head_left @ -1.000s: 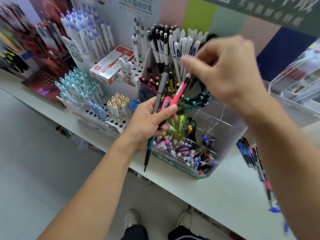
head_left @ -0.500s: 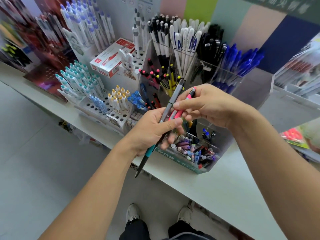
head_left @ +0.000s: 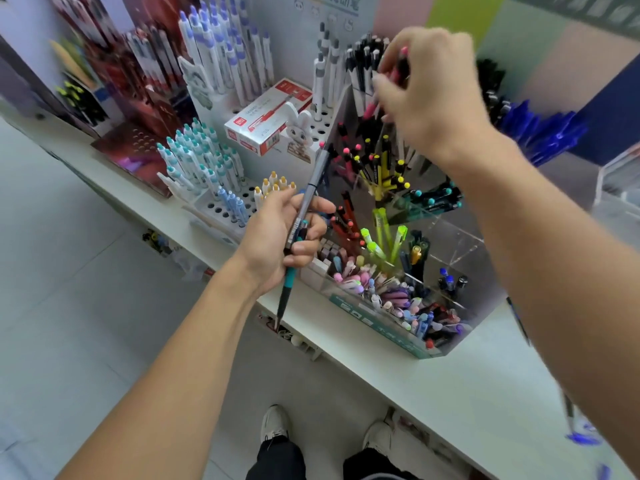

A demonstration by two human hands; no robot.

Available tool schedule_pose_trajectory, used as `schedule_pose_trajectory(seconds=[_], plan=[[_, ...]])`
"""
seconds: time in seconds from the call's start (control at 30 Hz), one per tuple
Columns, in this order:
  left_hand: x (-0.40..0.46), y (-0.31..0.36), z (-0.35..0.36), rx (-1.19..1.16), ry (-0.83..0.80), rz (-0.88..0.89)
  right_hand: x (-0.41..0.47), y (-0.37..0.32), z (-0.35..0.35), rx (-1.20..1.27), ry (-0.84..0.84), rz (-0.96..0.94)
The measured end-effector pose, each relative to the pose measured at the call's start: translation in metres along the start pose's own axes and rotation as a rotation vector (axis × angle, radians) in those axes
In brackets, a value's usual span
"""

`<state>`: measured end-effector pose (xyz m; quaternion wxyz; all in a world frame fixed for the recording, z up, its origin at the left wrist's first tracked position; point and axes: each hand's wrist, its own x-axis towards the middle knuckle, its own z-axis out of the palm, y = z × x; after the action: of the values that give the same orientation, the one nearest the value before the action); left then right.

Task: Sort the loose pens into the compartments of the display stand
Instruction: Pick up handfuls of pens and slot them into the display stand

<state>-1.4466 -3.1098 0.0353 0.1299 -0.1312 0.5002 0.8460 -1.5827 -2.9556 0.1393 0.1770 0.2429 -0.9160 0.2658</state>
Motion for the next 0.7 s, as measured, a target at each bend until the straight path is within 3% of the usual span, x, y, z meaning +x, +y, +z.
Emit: schedule_pose_trajectory(seconds=[0.13, 0.27, 0.4, 0.53, 0.63, 0.7], plan=[[0.002, -0.004, 0.003, -0.099, -0.005, 0.020, 0.015, 0.002, 0.029, -0.061, -0.217, 0.023], [0.000, -0.008, -0.002, -0.106, -0.014, 0.071, 0.010, 0.004, 0.053, -0.271, -0.486, -0.002], [-0.001, -0.010, -0.003, -0.005, -0.023, 0.152, -0.007, 0.002, 0.048, -0.326, -0.542, -0.027], [0.001, -0.009, 0.010, 0.144, -0.065, 0.161, -0.049, -0.002, -0.005, -0.063, -0.172, 0.036], [0.004, -0.016, 0.036, 0.233, -0.221, 0.140, -0.094, 0.004, -0.035, 0.375, -0.315, 0.363], [0.008, -0.027, 0.058, 0.279, -0.314, 0.112, -0.121, 0.017, -0.042, 0.648, -0.282, 0.554]])
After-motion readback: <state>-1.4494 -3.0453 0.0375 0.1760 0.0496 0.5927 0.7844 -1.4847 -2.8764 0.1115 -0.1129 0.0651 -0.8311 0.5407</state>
